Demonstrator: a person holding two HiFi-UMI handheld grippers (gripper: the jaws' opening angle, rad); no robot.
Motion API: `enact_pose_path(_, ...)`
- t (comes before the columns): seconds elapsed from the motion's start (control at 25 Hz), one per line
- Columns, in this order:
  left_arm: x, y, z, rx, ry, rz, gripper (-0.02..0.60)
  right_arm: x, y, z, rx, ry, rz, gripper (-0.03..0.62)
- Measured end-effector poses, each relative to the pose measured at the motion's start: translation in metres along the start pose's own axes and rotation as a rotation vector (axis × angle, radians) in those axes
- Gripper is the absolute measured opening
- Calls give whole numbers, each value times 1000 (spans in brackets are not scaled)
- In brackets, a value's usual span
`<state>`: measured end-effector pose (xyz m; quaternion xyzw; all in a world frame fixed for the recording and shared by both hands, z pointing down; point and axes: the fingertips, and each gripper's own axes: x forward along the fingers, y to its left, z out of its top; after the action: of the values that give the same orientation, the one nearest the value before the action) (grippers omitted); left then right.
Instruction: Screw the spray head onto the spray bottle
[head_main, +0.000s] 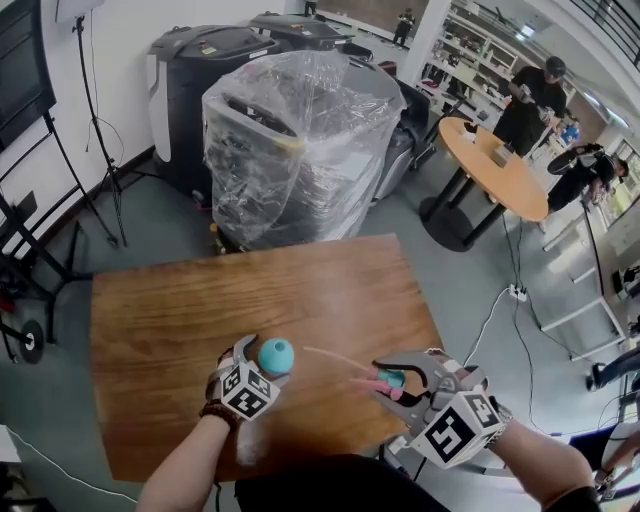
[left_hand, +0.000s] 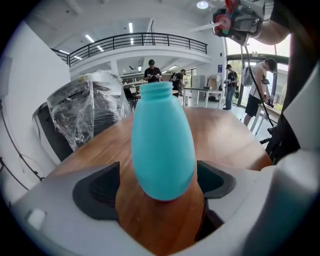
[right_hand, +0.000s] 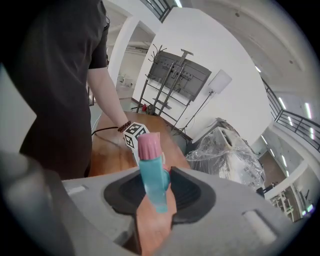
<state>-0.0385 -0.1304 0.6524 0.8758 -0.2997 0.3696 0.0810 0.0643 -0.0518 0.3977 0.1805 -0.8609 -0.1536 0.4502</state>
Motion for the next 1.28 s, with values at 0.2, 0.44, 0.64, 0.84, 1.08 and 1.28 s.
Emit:
enact_pose_path(0.2, 5, -3, -2, 38, 14, -4, 412, 4, 3, 2, -7, 4, 12, 121)
enact_pose_path(0.44, -18, -7, 14, 173, 45, 38, 396, 7, 4, 6, -37, 6, 23, 121)
enact_pose_path(0.64, -40, 0, 28, 328, 127, 117, 393, 9, 7, 4, -64, 16, 41, 121)
enact_pose_path(0.84, -61, -6, 42, 456, 183, 160, 391, 16, 12, 6, -91, 20, 60, 121)
enact_pose_path(1.08, -79, -31, 67, 583, 232, 170, 391, 31, 22, 6, -152, 21, 90, 121)
enact_pose_path(1.28, -91, -45, 85, 652, 241, 185, 391, 36, 34, 8, -206, 16, 116, 121)
